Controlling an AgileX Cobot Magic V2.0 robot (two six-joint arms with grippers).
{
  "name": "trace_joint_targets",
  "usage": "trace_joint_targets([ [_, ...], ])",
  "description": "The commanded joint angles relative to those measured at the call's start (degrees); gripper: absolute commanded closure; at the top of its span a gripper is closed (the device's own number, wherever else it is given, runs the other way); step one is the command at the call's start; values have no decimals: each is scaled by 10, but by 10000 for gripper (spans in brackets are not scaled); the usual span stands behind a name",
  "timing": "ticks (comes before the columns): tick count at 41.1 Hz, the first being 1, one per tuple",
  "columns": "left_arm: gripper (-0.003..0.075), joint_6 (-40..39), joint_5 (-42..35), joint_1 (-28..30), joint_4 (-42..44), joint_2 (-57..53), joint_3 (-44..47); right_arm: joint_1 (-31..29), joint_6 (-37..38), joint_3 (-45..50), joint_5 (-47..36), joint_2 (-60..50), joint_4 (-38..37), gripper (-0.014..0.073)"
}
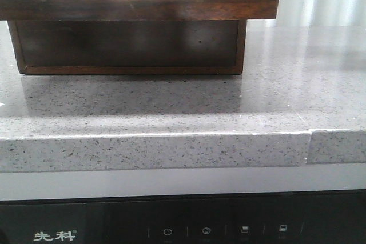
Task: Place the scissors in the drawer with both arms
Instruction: 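Carry the scissors with the right gripper over the open drawer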
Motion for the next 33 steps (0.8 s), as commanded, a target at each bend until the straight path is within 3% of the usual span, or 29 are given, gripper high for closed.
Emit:
trace_joint_targets([
  [1, 301, 0, -43, -6, -3, 1, -20, 18, -17, -17, -38, -76, 2, 547],
  [21, 301, 0, -43, -6, -3, 1, -20, 132, -63, -17, -73, -215, 5, 547],
  [33, 301, 0, -43, -6, -3, 1, -20, 257, -178, -17, -109, -214, 39, 547],
])
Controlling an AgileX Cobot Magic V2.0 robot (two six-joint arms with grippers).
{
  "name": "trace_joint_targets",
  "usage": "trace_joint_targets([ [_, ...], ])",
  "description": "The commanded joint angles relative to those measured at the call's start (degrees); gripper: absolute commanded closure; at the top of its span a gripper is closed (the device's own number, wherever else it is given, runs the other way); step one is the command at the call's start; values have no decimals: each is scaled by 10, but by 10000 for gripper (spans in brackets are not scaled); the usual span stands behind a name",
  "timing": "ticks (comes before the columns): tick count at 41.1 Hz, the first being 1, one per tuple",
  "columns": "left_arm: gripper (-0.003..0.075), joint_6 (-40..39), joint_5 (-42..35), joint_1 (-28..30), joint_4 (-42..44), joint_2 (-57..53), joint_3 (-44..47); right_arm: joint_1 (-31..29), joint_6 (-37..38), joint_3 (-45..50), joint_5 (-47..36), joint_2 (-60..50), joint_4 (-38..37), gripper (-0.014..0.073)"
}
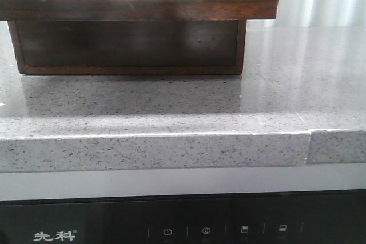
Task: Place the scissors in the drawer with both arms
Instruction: 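Carry the scissors with the right gripper over the open drawer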
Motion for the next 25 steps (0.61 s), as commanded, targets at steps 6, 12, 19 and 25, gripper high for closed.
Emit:
trace_joint_targets([
  [6, 301, 0, -43, -6, -3, 1, -20, 84, -117, -17, -62, 12, 42, 547],
  [12, 301, 0, -43, -6, -3, 1, -20, 119, -157, -17, -62, 49, 52, 547],
  [19, 301, 0, -43, -6, -3, 1, -20, 136, -171, -17, -59, 101, 53, 547],
  [25, 301, 0, -43, -6, -3, 1, -20, 136, -204, -17, -49, 144, 53, 547],
])
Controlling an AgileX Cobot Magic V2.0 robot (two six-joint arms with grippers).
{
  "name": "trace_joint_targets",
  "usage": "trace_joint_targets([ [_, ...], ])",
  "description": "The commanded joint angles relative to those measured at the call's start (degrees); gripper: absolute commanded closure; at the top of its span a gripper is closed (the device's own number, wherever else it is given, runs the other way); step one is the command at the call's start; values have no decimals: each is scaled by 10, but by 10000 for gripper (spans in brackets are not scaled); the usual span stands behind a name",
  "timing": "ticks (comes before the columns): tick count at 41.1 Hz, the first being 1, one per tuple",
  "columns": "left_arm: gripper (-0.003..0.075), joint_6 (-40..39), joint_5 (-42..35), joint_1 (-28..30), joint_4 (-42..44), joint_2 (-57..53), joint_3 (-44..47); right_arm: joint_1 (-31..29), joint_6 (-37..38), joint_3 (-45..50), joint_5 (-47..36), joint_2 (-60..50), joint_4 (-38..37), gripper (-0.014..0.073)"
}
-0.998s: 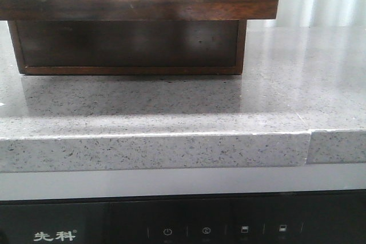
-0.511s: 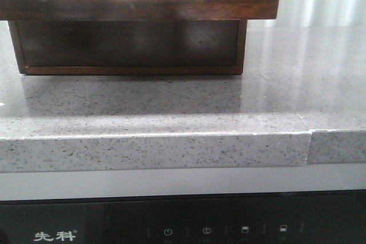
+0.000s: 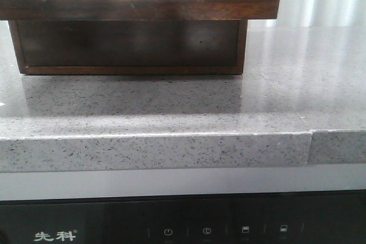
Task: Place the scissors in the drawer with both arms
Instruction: 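Carry the scissors with the right gripper over the open drawer, then lower the scissors into the drawer and open the right gripper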
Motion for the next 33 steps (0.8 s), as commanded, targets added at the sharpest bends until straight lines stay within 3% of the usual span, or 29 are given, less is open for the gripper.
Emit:
trace_joint_targets([
  [1, 301, 0, -43, -6, -3, 1, -20, 0, -31, -17, -31, 2, 6, 547],
  [9, 301, 0, -43, -6, -3, 1, -20, 0, -73, -17, -26, 38, 0, 547],
  [22, 301, 0, -43, -6, -3, 1, -20, 0, -76, -17, -15, 61, -47, 531],
  [33, 301, 0, -43, -6, -3, 1, -20, 0, -76, -17, -17, 63, -48, 250],
])
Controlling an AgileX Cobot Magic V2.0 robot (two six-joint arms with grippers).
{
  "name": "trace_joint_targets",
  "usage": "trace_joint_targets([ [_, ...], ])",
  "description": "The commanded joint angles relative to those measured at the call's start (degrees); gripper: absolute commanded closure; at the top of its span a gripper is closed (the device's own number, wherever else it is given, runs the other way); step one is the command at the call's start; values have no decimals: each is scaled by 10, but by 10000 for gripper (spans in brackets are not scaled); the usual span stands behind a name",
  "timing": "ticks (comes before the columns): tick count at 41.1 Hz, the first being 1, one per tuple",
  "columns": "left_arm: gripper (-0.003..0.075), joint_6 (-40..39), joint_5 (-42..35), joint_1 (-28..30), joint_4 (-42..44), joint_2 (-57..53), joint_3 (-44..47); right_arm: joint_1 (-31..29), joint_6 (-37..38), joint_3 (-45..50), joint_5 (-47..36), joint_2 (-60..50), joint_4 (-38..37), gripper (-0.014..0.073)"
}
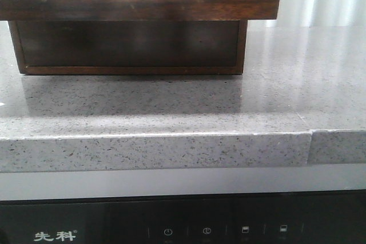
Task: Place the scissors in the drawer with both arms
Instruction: 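Lower the scissors into the drawer and open the right gripper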
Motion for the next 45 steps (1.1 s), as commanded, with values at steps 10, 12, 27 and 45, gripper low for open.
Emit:
trace_joint_targets([
  [10, 301, 0, -43, -6, -3, 1, -20, -1, 16, -17, -26, -38, -3, 210],
  [12, 301, 0, -43, -6, -3, 1, -20, -1, 33, -17, -26, -46, -3, 210],
  [27, 301, 0, -43, -6, -3, 1, -20, -1, 223, -17, -6, -150, -29, 210],
  [45, 301, 0, -43, -6, -3, 1, -20, -3, 426, 200, -52, -393, -61, 210],
])
